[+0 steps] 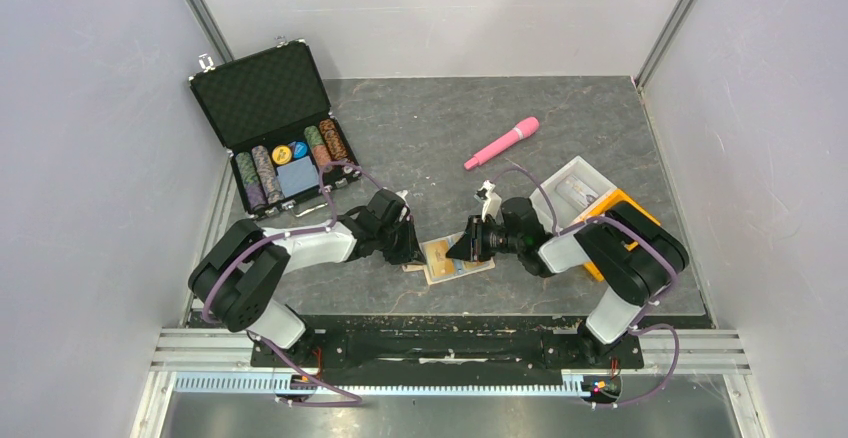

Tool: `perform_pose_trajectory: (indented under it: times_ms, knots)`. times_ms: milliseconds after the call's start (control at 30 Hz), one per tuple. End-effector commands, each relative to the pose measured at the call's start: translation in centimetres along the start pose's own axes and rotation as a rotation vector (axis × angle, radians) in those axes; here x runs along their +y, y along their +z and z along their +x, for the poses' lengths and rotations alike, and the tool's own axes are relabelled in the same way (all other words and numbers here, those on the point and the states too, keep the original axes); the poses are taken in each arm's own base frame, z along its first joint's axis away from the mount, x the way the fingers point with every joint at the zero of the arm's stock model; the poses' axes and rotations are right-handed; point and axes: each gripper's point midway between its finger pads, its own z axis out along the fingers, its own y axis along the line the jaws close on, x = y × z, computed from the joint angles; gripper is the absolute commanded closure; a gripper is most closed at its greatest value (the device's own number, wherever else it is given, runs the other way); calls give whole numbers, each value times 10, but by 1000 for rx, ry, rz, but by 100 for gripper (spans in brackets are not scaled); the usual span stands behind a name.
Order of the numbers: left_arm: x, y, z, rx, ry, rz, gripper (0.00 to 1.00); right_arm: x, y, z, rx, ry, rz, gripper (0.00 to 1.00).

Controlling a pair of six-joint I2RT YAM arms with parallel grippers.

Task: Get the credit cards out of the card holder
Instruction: Remove the credit card from the card holder.

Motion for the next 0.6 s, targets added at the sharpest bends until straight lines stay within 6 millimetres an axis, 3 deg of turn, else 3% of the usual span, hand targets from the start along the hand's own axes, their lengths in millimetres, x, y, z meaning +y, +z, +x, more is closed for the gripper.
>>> perform_pose_trajectory:
  times_ms: [0, 167, 400, 567]
  knots:
    - [18, 10, 15, 33, -17, -50, 86, 6, 1, 0, -10, 15, -39, 76]
    - [18, 9, 14, 29, -18, -48, 86, 7, 1, 1, -10, 24, -47, 76]
    - [18, 10, 16, 31, -23, -47, 86, 29, -1, -5, -32, 67, -155, 80]
    - [19, 9, 17, 32, -23, -47, 86, 28, -1, -4, -29, 74, -147, 84]
